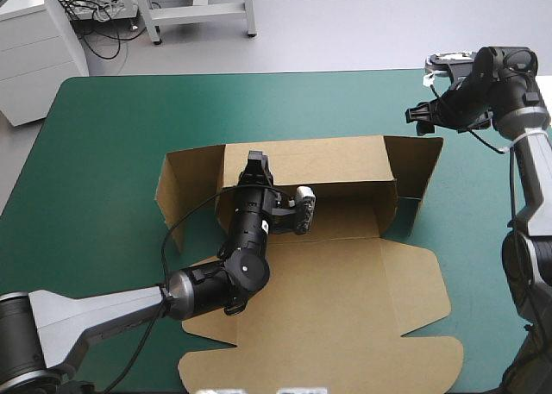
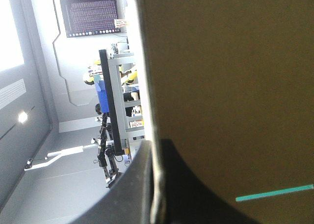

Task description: Fold the box

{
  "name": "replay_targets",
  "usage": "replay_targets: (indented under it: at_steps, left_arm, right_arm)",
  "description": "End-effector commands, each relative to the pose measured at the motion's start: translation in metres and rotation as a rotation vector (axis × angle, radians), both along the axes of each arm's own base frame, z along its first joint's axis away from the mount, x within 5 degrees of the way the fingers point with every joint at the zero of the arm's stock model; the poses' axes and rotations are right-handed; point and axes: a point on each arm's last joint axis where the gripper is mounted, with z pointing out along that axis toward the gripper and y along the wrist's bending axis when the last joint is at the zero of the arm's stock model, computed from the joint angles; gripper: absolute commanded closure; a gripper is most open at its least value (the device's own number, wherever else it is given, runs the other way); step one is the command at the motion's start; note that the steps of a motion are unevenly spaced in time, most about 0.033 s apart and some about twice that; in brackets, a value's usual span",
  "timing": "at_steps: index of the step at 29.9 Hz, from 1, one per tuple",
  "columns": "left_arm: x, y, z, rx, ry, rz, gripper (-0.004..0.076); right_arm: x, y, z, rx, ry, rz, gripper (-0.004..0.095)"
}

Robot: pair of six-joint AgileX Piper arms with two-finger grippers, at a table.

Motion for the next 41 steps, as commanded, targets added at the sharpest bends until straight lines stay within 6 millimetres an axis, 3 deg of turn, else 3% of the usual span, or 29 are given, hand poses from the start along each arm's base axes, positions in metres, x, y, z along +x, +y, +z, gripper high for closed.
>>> replay_targets:
  at_steps: [1, 18, 29, 34, 37, 41]
  left_arm:
    - [-0.001, 0.001, 0.016, -0.009, -0.070, -0.002, 0.0756]
    - [0.002, -0.001, 0.030, -0.042, -0.109, 0.026, 0.0756]
    - [0.002, -0.001, 0.029, -0.043, -0.106, 0.024, 0.0756]
    - [0.002, -0.001, 0.029, -0.043, -0.105, 0.023, 0.0756]
    - [0.002, -0.001, 0.029, -0.043, -0.105, 0.023, 0.0756]
    - [0.002, -0.001, 0.029, -0.043, -0.105, 0.023, 0.0756]
  right_arm:
    - [-0.019, -0.001, 0.026, 0.010, -0.057, 0.018, 0.0267]
    - [-0.045, 0.000, 0.014, 0.034, -0.025, 0.022, 0.0267]
    - [-0.091, -0.022, -0.009, 0.187, -0.075, 0.028, 0.0267]
    - [-0.112, -0.018, -0.022, 0.219, -0.151, 0.218, 0.0267]
    - [-0.115, -0.011, -0.032, 0.225, -0.185, 0.359, 0.0267]
    - [-0.120, -0.004, -0.041, 0.285, -0.182, 0.421, 0.0267]
